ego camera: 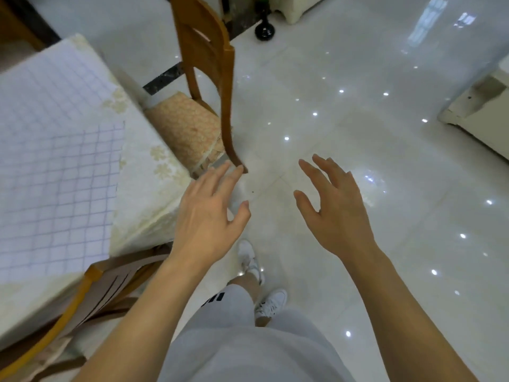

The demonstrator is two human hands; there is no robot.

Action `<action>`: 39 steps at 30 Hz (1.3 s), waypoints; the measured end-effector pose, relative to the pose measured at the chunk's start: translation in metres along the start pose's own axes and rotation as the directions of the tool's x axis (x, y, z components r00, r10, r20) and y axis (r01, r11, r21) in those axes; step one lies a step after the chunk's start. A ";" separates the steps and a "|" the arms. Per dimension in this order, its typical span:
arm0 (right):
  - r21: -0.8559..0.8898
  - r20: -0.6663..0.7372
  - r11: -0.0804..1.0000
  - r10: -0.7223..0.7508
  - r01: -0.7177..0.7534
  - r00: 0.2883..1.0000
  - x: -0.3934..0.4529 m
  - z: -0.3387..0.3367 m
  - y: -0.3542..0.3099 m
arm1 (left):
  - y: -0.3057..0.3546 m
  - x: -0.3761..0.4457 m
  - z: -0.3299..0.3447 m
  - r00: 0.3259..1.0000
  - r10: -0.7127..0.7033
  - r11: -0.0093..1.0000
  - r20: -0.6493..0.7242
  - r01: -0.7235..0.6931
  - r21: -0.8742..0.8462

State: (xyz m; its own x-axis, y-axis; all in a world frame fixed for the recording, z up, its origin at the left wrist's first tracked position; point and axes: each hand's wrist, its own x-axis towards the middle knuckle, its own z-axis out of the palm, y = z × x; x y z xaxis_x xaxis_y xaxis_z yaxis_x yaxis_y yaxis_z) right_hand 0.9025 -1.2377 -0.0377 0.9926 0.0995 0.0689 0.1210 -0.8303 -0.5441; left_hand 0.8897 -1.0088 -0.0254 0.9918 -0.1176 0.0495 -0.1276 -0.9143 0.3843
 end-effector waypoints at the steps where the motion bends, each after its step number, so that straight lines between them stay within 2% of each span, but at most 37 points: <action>1: 0.003 0.013 1.000 -0.029 0.029 0.999 0.008 0.005 -0.004 | -0.007 0.001 -0.002 0.999 -0.032 0.999 -0.001 0.032 0.003; 9: -0.030 0.126 0.978 -0.203 0.208 0.971 0.087 0.044 -0.034 | -0.060 0.038 -0.012 0.973 -0.208 0.978 -0.100 0.206 -0.023; 16: -0.091 0.199 0.917 -0.366 0.389 0.909 0.188 0.068 -0.078 | -0.106 0.097 -0.032 0.931 -0.329 0.944 -0.158 0.319 -0.083; 22: -0.045 0.210 0.868 -0.475 0.494 0.854 0.258 0.103 -0.125 | -0.152 0.123 -0.052 0.885 -0.431 0.902 -0.177 0.428 -0.054; 31: 0.138 0.283 0.759 -0.646 0.636 0.709 0.306 0.154 -0.187 | -0.201 0.115 -0.069 0.734 -0.642 0.760 -0.221 0.648 -0.055; 36: 0.180 0.443 0.737 -0.653 0.652 0.615 0.343 0.178 -0.221 | -0.221 0.115 -0.073 0.617 -0.756 0.645 -0.219 0.759 -0.087; 39: 0.239 0.501 0.691 -0.690 0.683 0.523 0.372 0.199 -0.239 | -0.235 0.124 -0.073 0.539 -0.814 0.569 -0.218 0.814 -0.113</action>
State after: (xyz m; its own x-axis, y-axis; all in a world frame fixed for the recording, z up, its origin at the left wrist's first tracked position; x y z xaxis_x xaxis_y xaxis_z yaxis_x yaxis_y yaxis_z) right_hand 1.2436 -0.8931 -0.0487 0.4371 0.8994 -0.0074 0.7618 -0.3746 -0.5284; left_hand 1.0425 -0.7806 -0.0426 0.6380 0.7654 -0.0848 0.7350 -0.5724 0.3634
